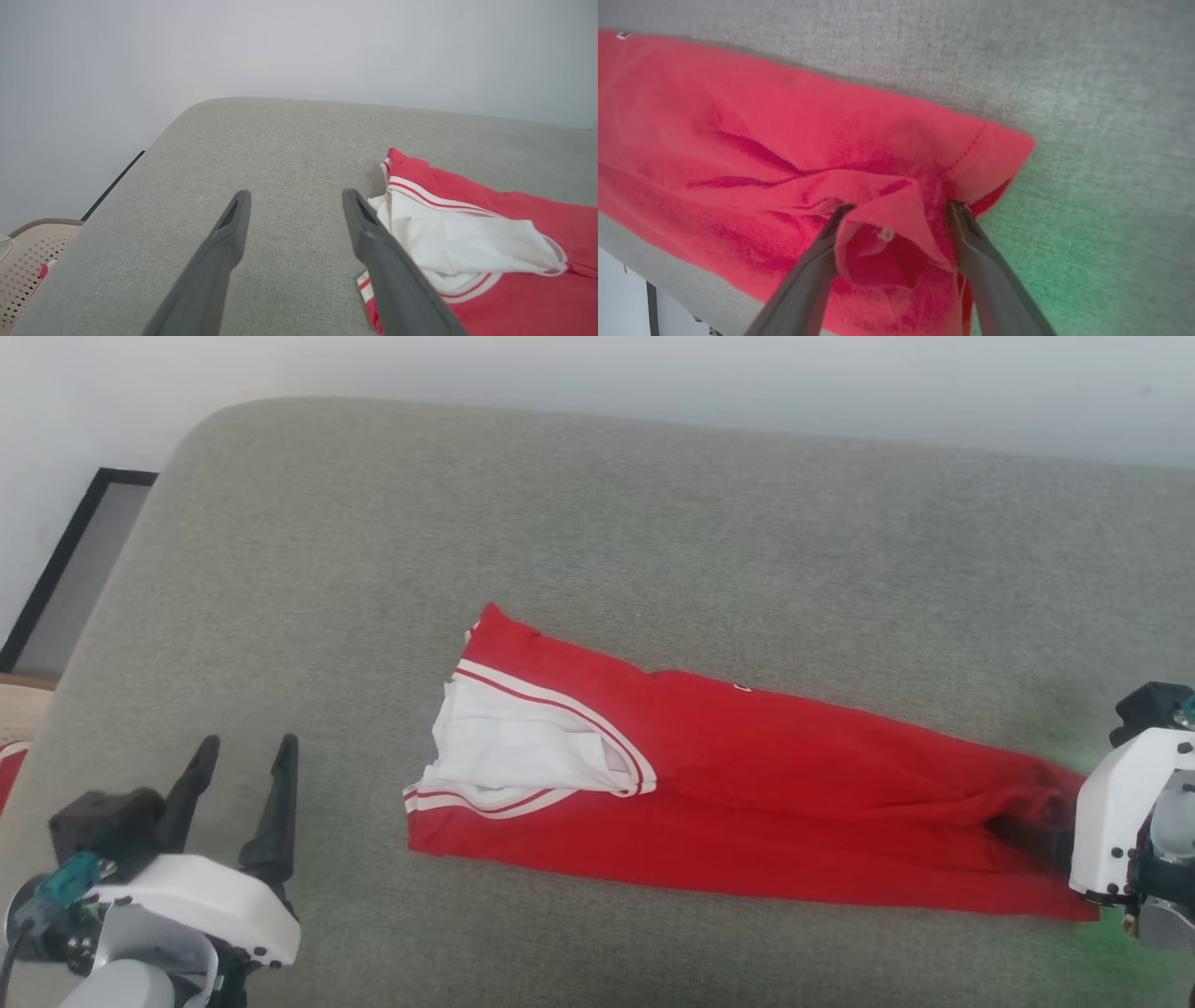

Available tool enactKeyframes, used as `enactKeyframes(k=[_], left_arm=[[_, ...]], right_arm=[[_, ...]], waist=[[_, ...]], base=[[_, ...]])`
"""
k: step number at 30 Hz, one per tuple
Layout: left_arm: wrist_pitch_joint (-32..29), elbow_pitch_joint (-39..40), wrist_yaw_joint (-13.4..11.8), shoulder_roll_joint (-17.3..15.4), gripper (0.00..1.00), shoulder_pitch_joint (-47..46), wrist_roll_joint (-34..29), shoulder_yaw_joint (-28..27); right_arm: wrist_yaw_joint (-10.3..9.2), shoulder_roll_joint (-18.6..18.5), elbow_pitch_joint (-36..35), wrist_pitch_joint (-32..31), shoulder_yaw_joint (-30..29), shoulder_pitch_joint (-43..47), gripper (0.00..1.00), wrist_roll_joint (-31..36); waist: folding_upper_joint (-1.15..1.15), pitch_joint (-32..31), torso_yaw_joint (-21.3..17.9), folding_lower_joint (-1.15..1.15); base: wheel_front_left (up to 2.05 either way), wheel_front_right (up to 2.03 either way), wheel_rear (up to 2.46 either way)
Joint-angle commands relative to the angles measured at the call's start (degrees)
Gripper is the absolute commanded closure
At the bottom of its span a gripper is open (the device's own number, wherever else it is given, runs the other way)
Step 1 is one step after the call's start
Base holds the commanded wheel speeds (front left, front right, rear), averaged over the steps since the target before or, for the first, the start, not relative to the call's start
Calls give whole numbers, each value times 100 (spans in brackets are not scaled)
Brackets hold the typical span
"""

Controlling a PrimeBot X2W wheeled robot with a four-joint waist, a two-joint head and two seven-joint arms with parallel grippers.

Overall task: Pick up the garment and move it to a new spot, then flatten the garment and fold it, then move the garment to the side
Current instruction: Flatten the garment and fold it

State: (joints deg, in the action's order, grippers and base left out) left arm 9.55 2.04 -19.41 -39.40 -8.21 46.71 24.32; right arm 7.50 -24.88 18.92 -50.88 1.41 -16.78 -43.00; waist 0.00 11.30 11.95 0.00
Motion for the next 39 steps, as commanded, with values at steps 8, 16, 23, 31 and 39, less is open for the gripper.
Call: enactKeyframes(k=[8, 16, 23, 31, 39], left_arm=[[521, -605, 357, 393, 0, 263, 151, -397], [572, -817, 615, 631, 0, 419, 50, -856], [568, -818, 751, 826, 0, 502, -126, -1133], [569, -860, 871, 1013, 0, 427, -346, -1285], [569, -904, 974, 1104, 0, 362, -439, -1382]], right_arm=[[-1, 307, 807, 16, 502, -115, 100, -357], [-6, 14, 671, 167, 348, -355, 100, -674], [-13, -469, 806, 268, -3, -375, 100, -759], [-10, -1032, 1270, 402, -548, -489, 100, -620], [-8, -1125, 1309, 470, -545, -703, 100, -538]], waist=[[0, -68, 238, 0], [0, -56, 117, 0], [0, 14, -104, 0], [0, 142, -356, 0], [0, 191, -524, 0]], base=[[0, 0, 0], [0, 0, 0], [0, 0, 0], [0, 0, 0], [0, 0, 0]])
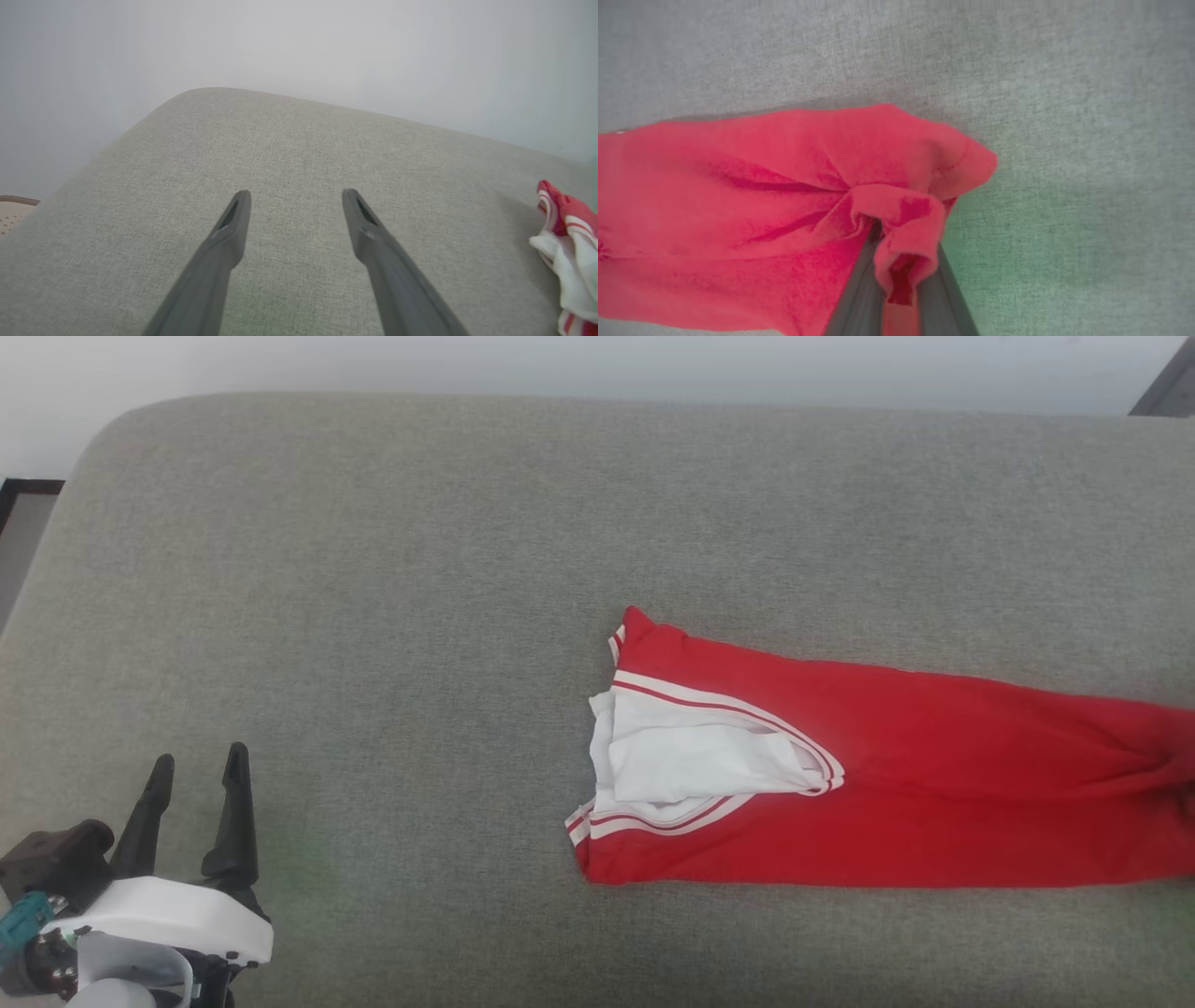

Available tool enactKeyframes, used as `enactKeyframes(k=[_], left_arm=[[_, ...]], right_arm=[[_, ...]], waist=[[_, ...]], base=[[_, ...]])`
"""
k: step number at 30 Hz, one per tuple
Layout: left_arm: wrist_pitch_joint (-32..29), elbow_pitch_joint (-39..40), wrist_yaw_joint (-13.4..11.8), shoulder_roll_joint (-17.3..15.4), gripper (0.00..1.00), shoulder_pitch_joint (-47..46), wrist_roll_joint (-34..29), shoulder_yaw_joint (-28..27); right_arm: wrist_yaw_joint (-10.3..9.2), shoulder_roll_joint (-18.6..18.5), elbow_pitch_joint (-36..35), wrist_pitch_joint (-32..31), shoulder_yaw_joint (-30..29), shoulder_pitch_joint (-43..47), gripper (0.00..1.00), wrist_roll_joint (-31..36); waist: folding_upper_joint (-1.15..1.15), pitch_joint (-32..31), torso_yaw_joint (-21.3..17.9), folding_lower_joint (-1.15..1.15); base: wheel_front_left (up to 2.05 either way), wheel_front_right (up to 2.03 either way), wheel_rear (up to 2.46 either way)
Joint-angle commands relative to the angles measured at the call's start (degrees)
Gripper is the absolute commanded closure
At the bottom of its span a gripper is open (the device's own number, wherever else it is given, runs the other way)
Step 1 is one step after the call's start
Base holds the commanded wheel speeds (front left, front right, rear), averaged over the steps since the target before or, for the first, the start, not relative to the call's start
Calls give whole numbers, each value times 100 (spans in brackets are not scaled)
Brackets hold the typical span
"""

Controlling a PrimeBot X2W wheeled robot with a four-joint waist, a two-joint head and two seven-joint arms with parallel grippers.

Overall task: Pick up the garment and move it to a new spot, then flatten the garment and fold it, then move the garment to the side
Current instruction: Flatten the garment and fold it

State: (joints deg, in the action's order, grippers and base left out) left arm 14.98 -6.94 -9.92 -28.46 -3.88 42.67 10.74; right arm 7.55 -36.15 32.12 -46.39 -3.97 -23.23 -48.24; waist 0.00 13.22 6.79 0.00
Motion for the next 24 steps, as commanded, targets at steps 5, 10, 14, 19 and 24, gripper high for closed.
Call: enactKeyframes(k=[5, 10, 14, 19, 24], left_arm=[[26, -66, 78, 12, 0, -81, -52, -9], [27, -69, 80, 27, 0, -74, -58, -5], [11, -56, 94, 35, 0, -118, -83, 58], [-29, -77, 120, 67, 0, -197, -73, 135], [-46, -133, 158, 100, 0, -266, -52, 191]], right_arm=[[-10, 71, -552, -38, 145, 96, 100, -210], [-9, 223, -1487, -111, 307, 284, 100, -353], [-9, 526, -2391, -275, 642, 341, 100, -384], [-8, 948, -2874, -424, 1134, 155, 100, -329], [-9, 1314, -2807, -414, 1508, -38, 100, -259]], waist=[[0, -36, -44, 0], [0, -69, -42, 0], [0, -101, 38, 0], [0, -139, 201, 0], [0, -158, 366, 0]], base=[[0, 0, 0], [0, 0, 0], [0, 0, 0], [0, 0, 0], [0, 0, 0]])
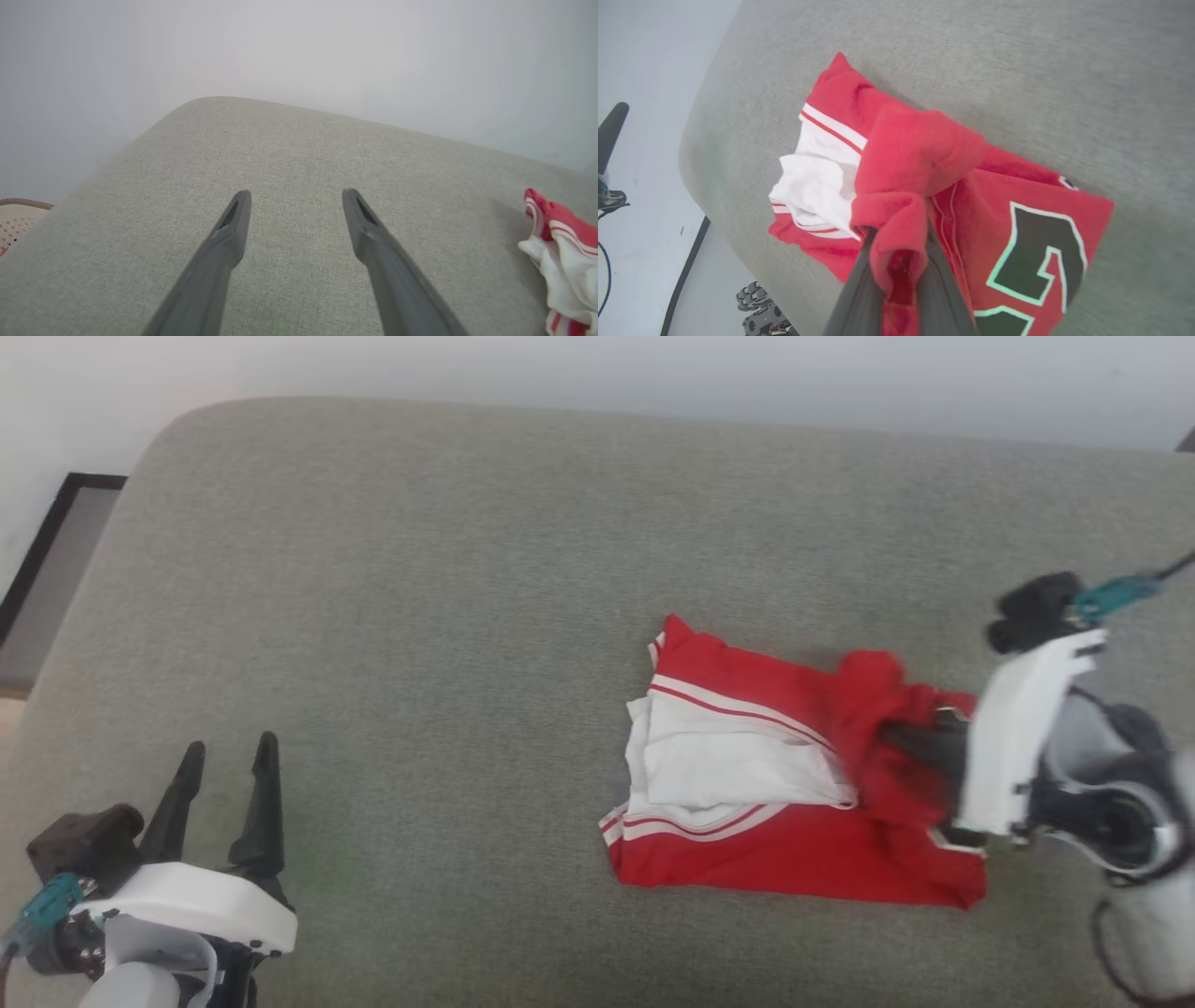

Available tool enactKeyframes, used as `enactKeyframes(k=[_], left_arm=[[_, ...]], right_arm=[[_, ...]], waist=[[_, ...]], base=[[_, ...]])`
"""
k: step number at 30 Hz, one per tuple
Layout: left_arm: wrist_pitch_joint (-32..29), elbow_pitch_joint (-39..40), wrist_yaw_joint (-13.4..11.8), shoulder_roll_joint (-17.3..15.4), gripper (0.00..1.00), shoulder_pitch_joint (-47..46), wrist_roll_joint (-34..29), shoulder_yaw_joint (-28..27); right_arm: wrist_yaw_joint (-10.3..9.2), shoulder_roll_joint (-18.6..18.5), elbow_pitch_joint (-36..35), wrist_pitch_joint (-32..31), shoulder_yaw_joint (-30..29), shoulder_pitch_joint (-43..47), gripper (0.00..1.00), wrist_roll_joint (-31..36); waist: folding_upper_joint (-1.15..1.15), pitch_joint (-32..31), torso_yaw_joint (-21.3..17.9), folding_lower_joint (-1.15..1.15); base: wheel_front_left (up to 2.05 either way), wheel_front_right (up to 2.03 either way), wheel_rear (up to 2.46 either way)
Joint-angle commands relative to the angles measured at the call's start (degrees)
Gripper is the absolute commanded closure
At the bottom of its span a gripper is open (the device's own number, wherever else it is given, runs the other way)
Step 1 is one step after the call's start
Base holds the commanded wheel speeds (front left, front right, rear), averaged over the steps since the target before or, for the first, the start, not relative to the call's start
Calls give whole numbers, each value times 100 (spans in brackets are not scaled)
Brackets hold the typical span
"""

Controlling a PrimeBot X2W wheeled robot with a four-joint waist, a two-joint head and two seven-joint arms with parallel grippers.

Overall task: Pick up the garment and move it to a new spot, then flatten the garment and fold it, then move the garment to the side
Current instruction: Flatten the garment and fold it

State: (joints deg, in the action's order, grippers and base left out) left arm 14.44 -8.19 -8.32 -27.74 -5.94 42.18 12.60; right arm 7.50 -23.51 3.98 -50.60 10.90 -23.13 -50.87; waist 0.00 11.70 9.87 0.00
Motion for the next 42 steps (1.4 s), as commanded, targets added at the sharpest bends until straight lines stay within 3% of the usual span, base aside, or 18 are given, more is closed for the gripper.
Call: enactKeyframes(k=[1, 11, 12, 13, 14, 22, 32, 42], left_arm=[[4, -19, 20, 36, 0, -77, -5, 27], [11, -176, 104, 146, 0, -307, -65, 174], [13, -195, 102, 155, 0, -318, -67, 183], [15, -208, 114, 164, 0, -331, -61, 186], [18, -215, 122, 169, 0, -344, -51, 182], [45, -256, 150, 139, 0, -267, 6, 44], [62, -171, 162, 49, 0, -142, -11, -147], [72, -136, 110, -43, 0, -40, -81, -259]], right_arm=[[-3, 137, 57, 44, 97, -108, 100, 25], [-3, 657, 889, 352, 894, -658, 100, 209], [-3, 681, 978, 407, 947, -705, 87, 209], [-3, 698, 1055, 449, 1005, -746, 52, 189], [-3, 720, 1108, 483, 1050, -782, 0, 153], [-3, 508, 1007, 696, 1294, -989, 0, -44], [-3, -44, 599, 1151, 1040, -805, 0, -159], [-3, -487, 455, 2155, 629, -429, 0, -105]], waist=[[0, -8, 102, 0], [0, -12, 464, 0], [0, -16, 480, 0], [0, -21, 492, 0], [0, -26, 499, 0], [0, -61, 329, 0], [0, -112, -121, 0], [0, -182, -593, 0]], base=[[0, 0, 0], [0, 0, 0], [0, 0, 0], [0, 0, 0], [0, 0, 0], [0, 0, 0], [0, 0, 0], [0, 0, 0]])
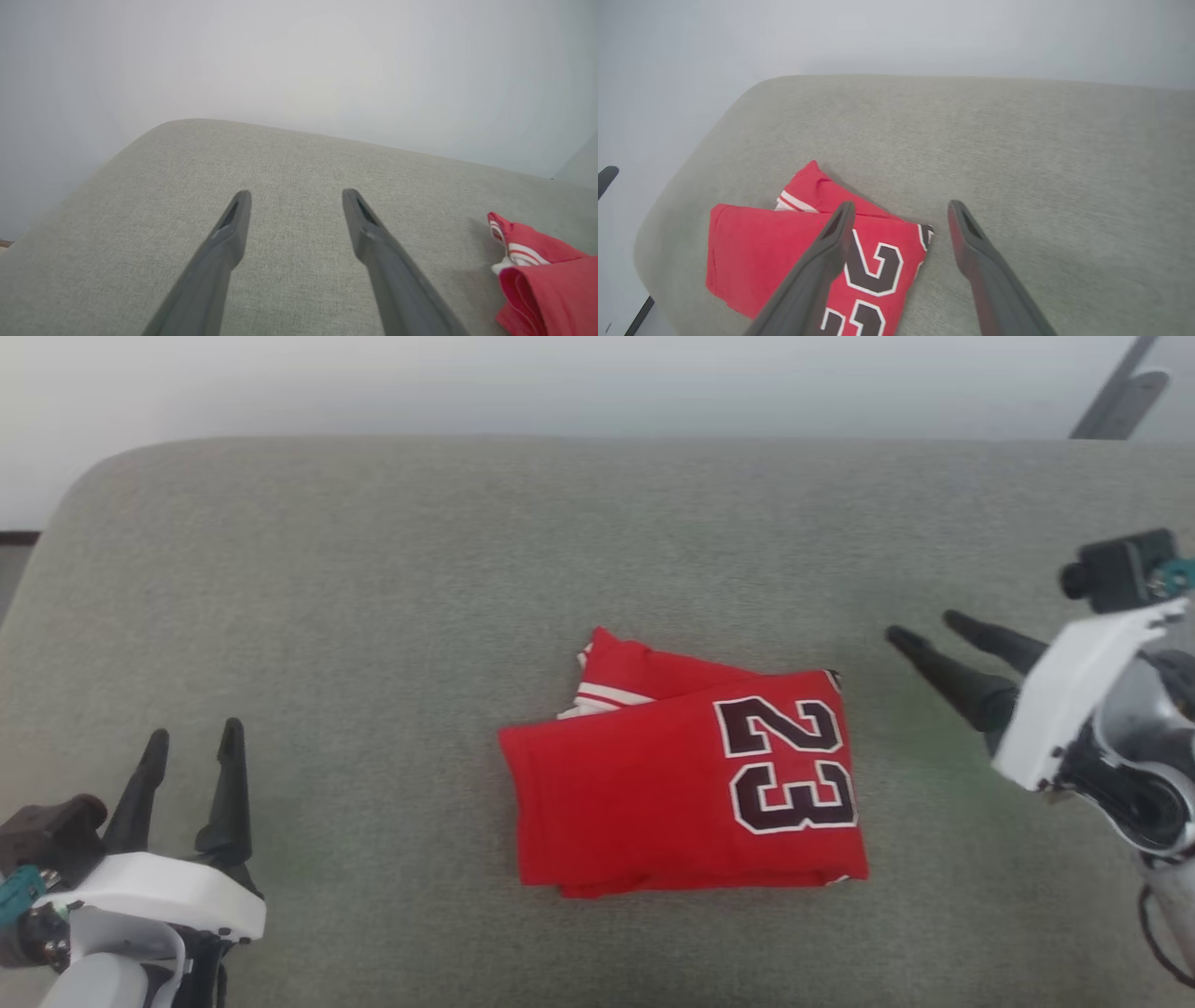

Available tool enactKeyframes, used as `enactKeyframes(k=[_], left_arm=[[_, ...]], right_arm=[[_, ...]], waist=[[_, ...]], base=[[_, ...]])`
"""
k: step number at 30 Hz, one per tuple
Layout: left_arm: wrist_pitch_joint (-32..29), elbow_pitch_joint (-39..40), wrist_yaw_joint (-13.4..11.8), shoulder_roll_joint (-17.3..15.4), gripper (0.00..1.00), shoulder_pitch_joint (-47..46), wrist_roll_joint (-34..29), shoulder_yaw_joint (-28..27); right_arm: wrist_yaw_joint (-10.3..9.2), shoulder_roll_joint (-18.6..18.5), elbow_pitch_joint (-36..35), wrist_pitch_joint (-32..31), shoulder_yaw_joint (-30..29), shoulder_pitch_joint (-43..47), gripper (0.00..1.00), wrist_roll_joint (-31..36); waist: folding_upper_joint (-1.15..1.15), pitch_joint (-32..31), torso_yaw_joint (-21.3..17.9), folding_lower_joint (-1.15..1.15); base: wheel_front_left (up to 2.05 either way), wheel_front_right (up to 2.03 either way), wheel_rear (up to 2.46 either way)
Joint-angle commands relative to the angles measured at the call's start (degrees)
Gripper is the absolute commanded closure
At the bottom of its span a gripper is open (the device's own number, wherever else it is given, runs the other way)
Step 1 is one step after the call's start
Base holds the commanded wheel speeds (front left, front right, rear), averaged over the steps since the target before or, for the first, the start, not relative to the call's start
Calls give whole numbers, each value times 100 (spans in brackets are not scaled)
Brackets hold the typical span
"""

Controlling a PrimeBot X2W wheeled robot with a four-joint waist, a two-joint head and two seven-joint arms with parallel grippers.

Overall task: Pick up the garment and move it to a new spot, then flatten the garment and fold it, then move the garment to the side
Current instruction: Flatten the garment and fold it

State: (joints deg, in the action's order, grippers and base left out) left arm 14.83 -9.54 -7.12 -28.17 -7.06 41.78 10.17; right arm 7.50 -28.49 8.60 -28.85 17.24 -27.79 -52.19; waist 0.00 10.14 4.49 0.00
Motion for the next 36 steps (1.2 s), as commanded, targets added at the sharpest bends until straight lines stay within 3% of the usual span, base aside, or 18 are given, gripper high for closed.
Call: enactKeyframes(k=[1, 9, 21, 36], left_arm=[[34, 0, -14, -22, 0, 89, -60, -24], [30, 6, -49, -108, 0, 255, -83, -127], [40, -12, -3, -116, 0, 685, -150, -394], [42, 46, 180, 118, 0, 1186, -315, -959]], right_arm=[[-3, -38, 0, 138, -26, 79, 0, 55], [-3, -451, 144, 1630, -101, 502, 0, 330], [-3, -553, 806, 3443, -121, 1112, 0, 691], [-3, -351, 1231, 4278, -307, 1745, 0, 990]], waist=[[0, -40, -110, 0], [0, -170, -477, 0], [0, -489, -748, 0], [0, -779, -710, 0]], base=[[0, 0, 0], [0, 0, 0], [0, 0, 0], [0, 0, 0]])
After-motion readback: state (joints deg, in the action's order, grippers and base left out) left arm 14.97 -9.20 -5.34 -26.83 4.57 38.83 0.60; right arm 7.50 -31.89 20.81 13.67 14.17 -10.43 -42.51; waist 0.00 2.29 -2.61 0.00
